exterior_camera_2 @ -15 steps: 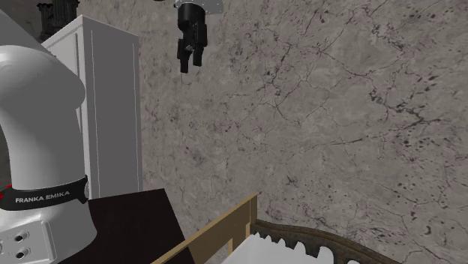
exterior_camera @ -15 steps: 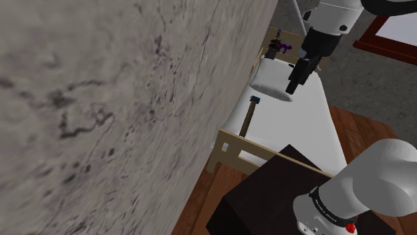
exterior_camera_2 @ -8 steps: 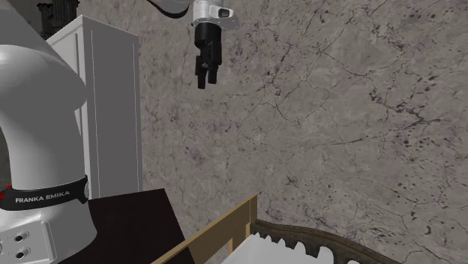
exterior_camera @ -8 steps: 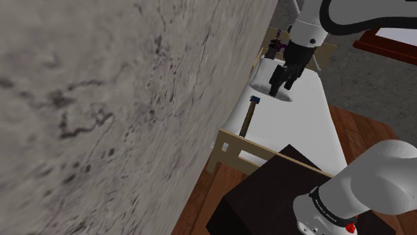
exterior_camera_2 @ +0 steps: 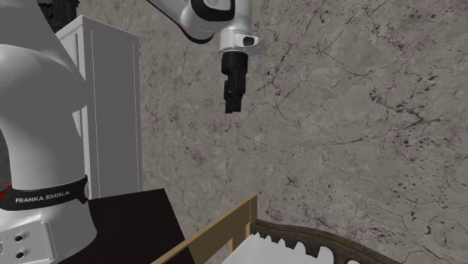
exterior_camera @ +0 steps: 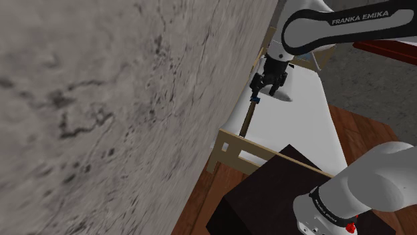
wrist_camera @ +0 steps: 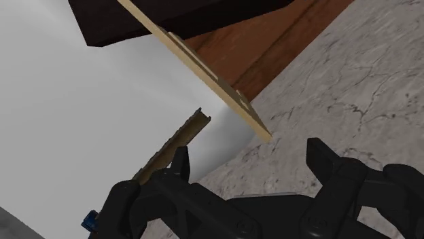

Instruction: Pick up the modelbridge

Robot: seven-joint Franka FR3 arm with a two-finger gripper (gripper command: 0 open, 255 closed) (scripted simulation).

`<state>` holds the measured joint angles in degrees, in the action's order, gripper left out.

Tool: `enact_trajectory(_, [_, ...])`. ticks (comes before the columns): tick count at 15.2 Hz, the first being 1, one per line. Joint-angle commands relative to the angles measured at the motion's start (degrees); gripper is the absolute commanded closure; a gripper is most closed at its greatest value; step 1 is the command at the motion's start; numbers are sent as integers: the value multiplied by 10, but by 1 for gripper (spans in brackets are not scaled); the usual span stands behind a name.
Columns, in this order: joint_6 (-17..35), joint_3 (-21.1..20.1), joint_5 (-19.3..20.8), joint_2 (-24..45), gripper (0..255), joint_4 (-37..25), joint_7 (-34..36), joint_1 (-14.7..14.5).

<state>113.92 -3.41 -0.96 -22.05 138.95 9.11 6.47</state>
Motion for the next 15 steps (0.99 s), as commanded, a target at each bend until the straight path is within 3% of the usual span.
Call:
enact_trajectory(1, [29, 5, 4, 39, 0, -11, 19, 13])
enact_trajectory(15, [194, 49, 11, 306, 0, -111, 147, 74])
